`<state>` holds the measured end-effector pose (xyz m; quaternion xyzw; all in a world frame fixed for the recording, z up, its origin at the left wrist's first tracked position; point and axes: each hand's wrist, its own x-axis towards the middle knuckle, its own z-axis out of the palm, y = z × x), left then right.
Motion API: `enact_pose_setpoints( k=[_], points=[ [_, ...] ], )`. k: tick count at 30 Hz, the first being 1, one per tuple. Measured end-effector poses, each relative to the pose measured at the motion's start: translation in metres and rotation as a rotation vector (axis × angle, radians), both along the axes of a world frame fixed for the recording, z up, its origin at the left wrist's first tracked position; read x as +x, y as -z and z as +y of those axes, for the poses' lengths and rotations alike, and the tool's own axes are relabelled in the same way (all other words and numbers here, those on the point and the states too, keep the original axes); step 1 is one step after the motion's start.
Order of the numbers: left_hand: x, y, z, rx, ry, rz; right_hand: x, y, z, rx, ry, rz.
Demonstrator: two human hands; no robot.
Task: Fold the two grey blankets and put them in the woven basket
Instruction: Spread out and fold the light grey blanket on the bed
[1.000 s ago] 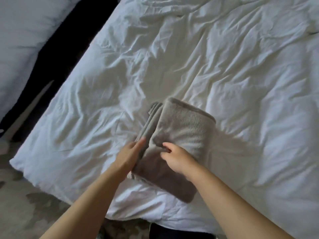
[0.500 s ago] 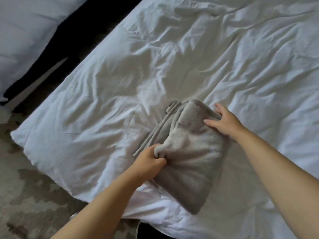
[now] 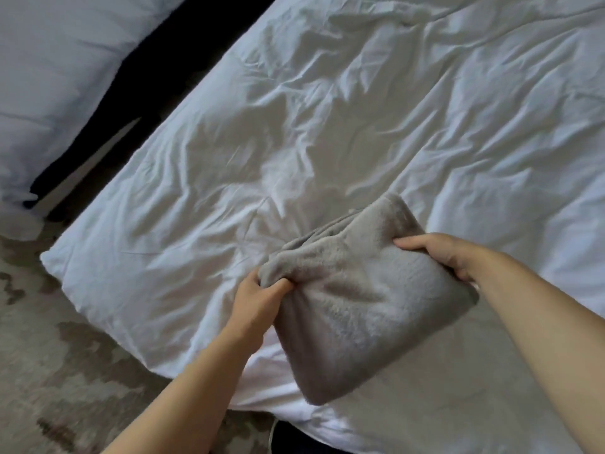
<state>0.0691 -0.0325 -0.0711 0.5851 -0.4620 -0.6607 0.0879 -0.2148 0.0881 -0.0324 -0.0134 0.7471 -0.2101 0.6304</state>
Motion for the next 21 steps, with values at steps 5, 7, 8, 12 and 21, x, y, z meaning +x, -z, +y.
enact_pose_setpoints(
  k=[5, 7, 8, 12, 21],
  points=[
    [-0.042, -0.028, -0.050, -0.210, 0.282, 0.028, 0.049, -0.024, 0.091, -0.212, 0.401, 0.022],
    [-0.057, -0.026, -0.056, -0.292, 0.427, -0.083, 0.070, -0.007, 0.104, -0.177, 0.533, 0.094],
    [-0.062, -0.024, -0.054, -0.333, 0.498, -0.211, 0.080, 0.003, 0.105, -0.129, 0.570, 0.162],
    [-0.062, -0.038, -0.013, -0.611, 0.521, -0.383, 0.109, 0.023, 0.097, 0.081, 0.517, 0.476],
    [-0.063, 0.002, 0.039, -0.982, 1.305, -0.457, 0.170, 0.013, 0.019, -0.389, -0.510, 1.280]
  ],
)
